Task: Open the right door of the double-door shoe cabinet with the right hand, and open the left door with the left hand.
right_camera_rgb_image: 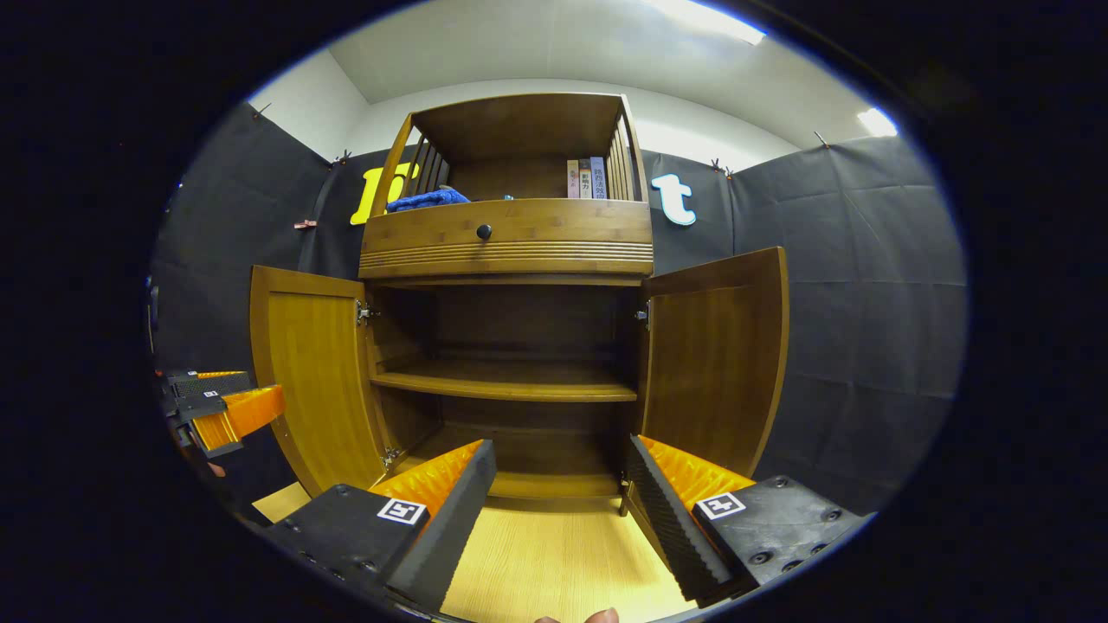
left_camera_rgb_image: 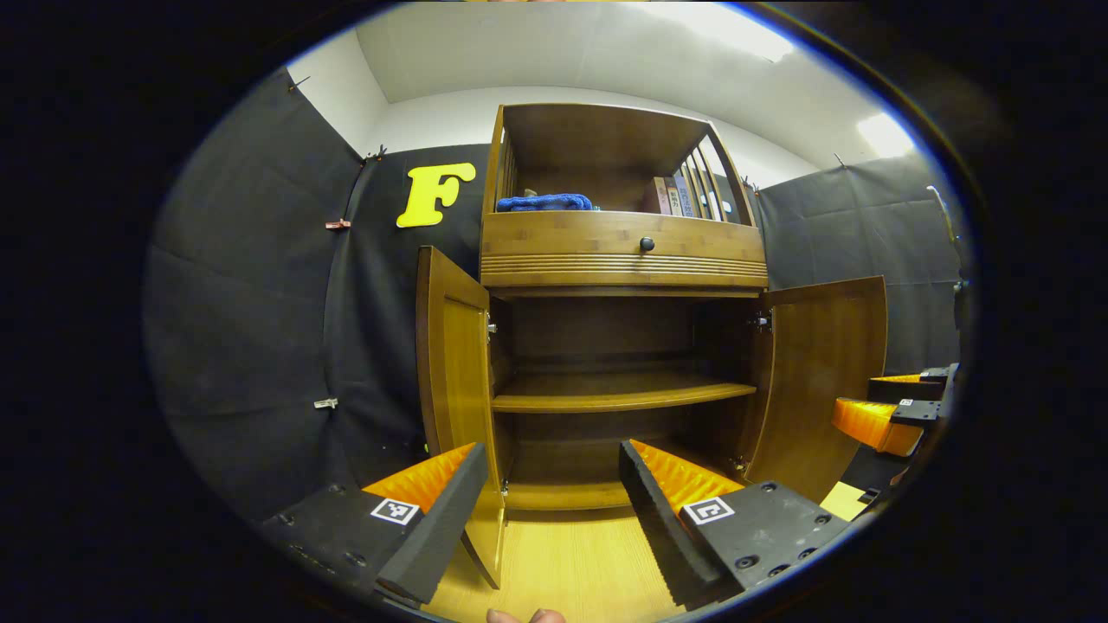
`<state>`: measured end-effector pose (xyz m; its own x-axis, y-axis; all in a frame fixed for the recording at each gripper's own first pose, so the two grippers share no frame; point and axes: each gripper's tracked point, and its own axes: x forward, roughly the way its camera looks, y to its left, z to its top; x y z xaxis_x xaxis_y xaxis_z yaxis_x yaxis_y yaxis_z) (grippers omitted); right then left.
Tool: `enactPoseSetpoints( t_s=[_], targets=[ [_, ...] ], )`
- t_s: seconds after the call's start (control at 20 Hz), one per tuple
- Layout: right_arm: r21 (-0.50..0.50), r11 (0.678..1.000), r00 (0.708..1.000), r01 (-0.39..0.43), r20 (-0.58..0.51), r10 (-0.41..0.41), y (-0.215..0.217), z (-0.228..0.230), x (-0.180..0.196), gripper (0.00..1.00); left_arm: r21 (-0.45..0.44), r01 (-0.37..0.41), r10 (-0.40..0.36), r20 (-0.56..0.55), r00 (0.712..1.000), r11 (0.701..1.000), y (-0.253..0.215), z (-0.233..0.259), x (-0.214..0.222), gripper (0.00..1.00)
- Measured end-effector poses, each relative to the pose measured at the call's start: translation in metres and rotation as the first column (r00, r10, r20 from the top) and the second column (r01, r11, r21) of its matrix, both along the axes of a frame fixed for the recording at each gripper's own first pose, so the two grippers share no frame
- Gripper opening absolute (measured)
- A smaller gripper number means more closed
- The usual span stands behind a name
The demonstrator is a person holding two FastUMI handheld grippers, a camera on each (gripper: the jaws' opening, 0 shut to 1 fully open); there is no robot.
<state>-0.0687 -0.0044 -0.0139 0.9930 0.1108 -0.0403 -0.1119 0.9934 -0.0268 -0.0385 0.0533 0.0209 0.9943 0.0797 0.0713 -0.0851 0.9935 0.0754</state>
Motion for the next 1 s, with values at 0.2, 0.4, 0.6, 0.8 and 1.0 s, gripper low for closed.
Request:
enactPoseSetpoints(
  t_s=[0.2, 0.4, 0.6, 0.8, 1.0],
  targets=[
    [0.005, 1.000, 1.000, 0.004, -0.001, -0.004, -0.0027, 0.0005, 0.0002, 0.94, 0.001, -0.010, 0.010, -0.007, 1.000, 1.000, 0.0028, -0.0019, -0.0001, 0.92],
    [0.002, 1.000, 1.000, 0.000, 0.000, 0.000, -0.0029, 0.0008, 0.0010, 0.94, -0.008, -0.011, 0.011, -0.001, 1.000, 1.000, 0.0016, 0.0000, -0.0005, 0.95],
    [0.002, 1.000, 1.000, -0.007, 0.003, 0.007, -0.0034, 0.0016, 0.0000, 0.94, -0.004, -0.012, 0.012, 0.000, 1.000, 1.000, 0.0002, 0.0006, -0.0008, 0.92],
    [0.005, 1.000, 1.000, -0.010, 0.003, 0.010, -0.0037, 0.0021, 0.0007, 0.98, -0.003, -0.011, 0.011, 0.000, 1.000, 1.000, -0.0008, 0.0011, -0.0013, 0.97],
    [0.000, 1.000, 1.000, -0.012, 0.004, 0.012, -0.0053, 0.0019, 0.0005, 0.98, -0.002, -0.008, 0.008, -0.001, 1.000, 1.000, -0.0032, 0.0012, -0.0014, 0.95]
  ],
)
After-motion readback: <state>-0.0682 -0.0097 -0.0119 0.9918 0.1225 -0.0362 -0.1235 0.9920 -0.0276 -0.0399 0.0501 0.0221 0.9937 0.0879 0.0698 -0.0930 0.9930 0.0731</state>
